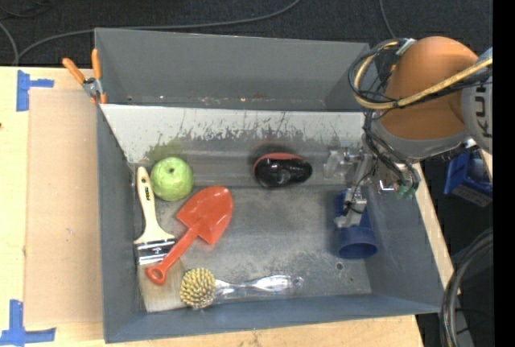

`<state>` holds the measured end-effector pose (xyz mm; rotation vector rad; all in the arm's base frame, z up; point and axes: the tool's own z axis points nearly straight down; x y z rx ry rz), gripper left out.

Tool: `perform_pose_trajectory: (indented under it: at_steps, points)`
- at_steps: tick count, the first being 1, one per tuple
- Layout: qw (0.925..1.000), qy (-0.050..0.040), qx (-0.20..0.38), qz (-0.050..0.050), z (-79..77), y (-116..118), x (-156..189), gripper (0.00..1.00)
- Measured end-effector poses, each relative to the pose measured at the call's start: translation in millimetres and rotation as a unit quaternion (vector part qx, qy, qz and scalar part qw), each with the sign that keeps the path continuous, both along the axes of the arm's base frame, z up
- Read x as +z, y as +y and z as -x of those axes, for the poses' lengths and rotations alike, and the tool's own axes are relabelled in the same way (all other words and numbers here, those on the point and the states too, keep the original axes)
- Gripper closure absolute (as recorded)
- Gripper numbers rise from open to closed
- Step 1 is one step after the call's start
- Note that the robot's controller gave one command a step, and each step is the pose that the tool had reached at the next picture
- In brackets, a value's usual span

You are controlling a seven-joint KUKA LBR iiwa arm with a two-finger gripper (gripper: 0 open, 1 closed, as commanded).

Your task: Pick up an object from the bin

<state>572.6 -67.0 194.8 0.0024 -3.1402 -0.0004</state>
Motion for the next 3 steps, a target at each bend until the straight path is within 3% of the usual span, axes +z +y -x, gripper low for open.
perform_pose_trajectory:
  at_steps: [1, 2, 3]
  points:
    - [1.0000, 0.0000, 0.001, 0.000, 0.0, -0.1, 0.0, 0.00]
    - [0.9998, 0.0026, -0.018, 0.000, 13.4, -44.9, -33.8, 0.00]
    - [0.9997, 0.0008, -0.023, 0.000, 8.9, -33.3, -29.1, 0.00]
